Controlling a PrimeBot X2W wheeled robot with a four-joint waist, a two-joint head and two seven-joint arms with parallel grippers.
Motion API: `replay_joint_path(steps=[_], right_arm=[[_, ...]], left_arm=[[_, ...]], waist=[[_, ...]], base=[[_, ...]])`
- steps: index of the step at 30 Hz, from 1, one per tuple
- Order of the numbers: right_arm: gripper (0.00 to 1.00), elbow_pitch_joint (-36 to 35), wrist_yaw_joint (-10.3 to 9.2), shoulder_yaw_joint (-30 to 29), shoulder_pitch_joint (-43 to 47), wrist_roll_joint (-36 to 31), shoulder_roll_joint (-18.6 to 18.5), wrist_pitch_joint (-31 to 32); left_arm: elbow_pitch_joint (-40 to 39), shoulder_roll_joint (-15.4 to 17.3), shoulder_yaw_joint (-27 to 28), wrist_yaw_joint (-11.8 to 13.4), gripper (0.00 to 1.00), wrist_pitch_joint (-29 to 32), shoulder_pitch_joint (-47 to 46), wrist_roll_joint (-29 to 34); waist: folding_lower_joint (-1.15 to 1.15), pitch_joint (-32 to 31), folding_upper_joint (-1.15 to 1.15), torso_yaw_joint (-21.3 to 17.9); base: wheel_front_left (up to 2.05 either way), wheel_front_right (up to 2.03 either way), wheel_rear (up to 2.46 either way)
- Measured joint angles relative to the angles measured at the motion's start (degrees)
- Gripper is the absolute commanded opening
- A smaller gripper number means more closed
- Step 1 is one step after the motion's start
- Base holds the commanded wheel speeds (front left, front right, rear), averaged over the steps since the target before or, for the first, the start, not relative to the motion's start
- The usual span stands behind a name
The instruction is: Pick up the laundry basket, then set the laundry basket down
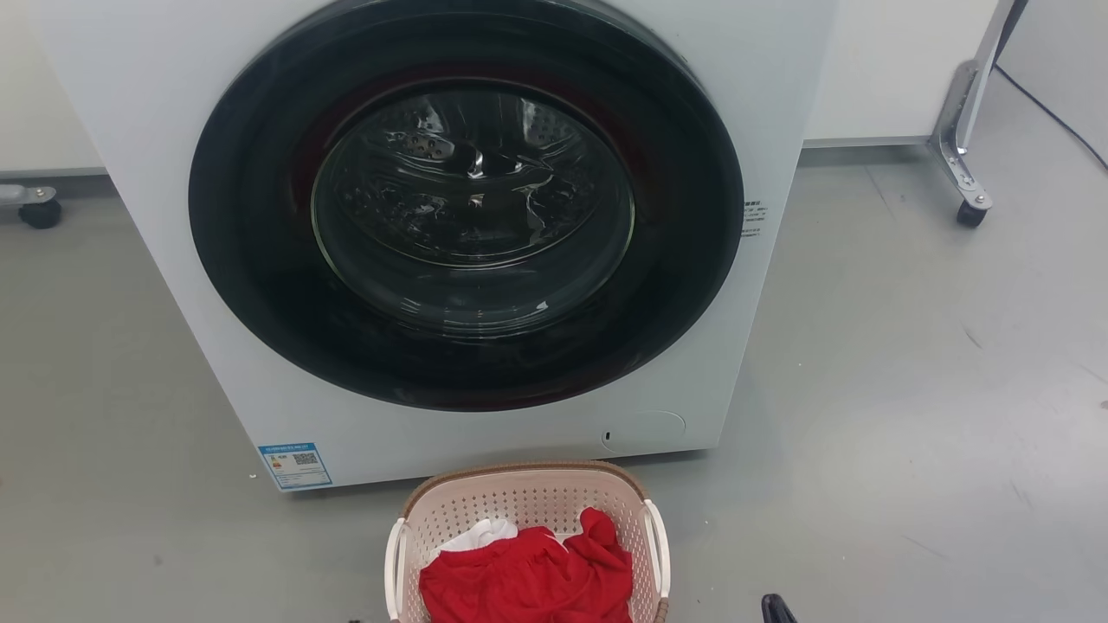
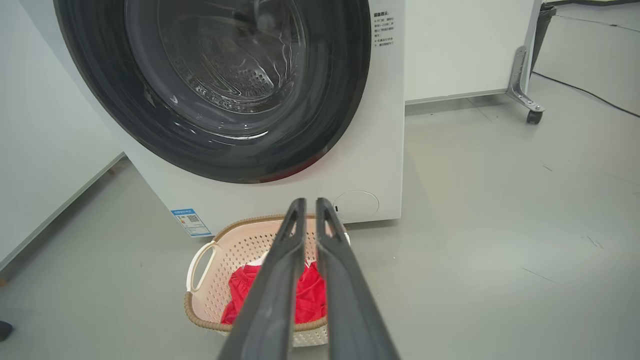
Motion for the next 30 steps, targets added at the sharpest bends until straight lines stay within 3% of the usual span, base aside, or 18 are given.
replay_joint_path(steps=[10, 30], right_arm=[[0.00, 0.59, 0.97, -2.46, 0.44, 4.91, 0.01, 1.22], [0.00, 1.42, 3.85, -8.50, -0.95, 20.43, 0.18, 5.92]], left_arm=[[0.88, -0.13, 1.40, -1.10, 0.00, 1.45, 0.14, -4.68], [1.48, -0.40, 4.89, -3.86, 0.00, 6.09, -2.00, -22.21]], waist=[[0.00, 0.00, 0.00, 0.37], [0.00, -0.08, 0.00, 1.17]], base=[[0.00, 0.00, 0.00], [0.00, 0.00, 0.00]])
